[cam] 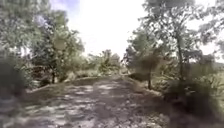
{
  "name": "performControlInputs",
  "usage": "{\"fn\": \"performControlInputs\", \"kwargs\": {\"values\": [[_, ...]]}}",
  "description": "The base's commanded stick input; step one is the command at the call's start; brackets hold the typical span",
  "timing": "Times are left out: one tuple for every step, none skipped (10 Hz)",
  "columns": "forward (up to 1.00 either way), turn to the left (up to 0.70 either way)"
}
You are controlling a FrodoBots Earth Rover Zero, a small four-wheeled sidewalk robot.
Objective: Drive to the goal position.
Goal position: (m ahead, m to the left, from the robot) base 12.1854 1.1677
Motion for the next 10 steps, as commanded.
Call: {"fn": "performControlInputs", "kwargs": {"values": [[1.00,0.00],[1.00,0.00],[1.00,0.00],[1.00,0.00],[1.00,0.00],[1.00,0.00],[1.00,0.00],[1.00,0.00],[1.00,0.00],[1.00,0.00]]}}
